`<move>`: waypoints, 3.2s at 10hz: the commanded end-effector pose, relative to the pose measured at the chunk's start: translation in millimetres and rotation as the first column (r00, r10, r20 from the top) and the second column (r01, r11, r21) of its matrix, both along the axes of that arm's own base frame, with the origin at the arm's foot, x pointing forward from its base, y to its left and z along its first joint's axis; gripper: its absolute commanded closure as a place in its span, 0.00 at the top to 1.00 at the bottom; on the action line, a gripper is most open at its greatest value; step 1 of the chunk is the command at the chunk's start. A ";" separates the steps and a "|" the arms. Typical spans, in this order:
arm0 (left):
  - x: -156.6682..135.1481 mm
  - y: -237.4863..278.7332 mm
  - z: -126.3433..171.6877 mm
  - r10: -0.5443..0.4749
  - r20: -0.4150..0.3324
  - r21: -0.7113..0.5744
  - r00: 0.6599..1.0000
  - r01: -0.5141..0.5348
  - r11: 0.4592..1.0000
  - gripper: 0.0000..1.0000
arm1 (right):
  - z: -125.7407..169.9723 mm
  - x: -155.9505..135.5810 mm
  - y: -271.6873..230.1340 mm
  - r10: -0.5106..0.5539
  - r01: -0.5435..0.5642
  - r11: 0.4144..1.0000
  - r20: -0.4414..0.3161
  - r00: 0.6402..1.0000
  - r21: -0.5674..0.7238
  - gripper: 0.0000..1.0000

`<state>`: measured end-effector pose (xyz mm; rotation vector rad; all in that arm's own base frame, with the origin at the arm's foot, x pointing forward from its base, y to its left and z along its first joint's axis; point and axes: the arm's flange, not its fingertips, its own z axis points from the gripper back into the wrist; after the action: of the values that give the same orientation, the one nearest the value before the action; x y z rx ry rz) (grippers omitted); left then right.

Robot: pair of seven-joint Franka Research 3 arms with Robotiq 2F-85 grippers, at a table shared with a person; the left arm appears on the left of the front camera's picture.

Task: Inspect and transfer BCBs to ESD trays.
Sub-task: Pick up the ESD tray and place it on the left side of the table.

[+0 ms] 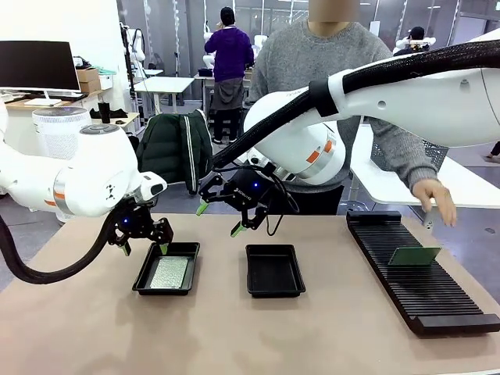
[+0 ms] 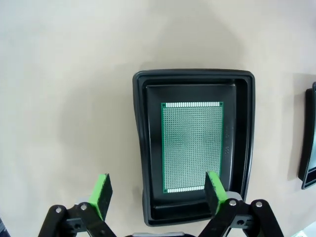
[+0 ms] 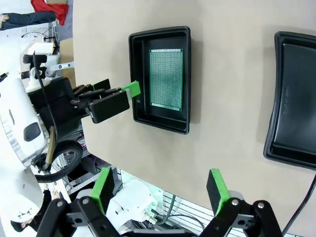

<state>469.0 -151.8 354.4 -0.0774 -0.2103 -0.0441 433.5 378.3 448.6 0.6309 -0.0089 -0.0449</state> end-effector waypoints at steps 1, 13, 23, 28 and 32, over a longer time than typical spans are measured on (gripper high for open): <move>2.8 1.1 -13.5 0.045 0.012 0.022 0.999 -0.045 0.999 1.00 | -0.4 -0.3 -0.7 -0.001 0.001 1.000 -0.001 1.000 0.000 1.00; 12.5 6.5 -30.4 0.031 -0.018 0.010 0.999 -0.031 0.999 1.00 | -0.4 -0.3 -0.7 -0.001 0.001 1.000 -0.001 1.000 0.000 1.00; 17.6 3.5 -39.4 0.038 -0.018 0.019 0.999 -0.038 0.999 0.80 | -0.4 -0.3 -0.7 -0.001 0.001 1.000 -0.001 1.000 0.000 1.00; 19.9 4.2 -43.6 0.043 -0.020 0.022 0.999 -0.043 0.999 0.00 | -0.4 -0.3 -0.7 -0.001 0.001 1.000 -0.001 1.000 0.000 1.00; 22.2 3.0 -43.0 0.043 -0.024 0.028 0.999 -0.042 0.999 0.00 | -0.4 -0.3 -0.7 -0.001 0.001 1.000 -0.001 1.000 0.000 1.00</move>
<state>486.6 -146.9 313.4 -0.0547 -0.1788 -0.0120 433.5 378.3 448.6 0.6310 -0.0090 -0.0449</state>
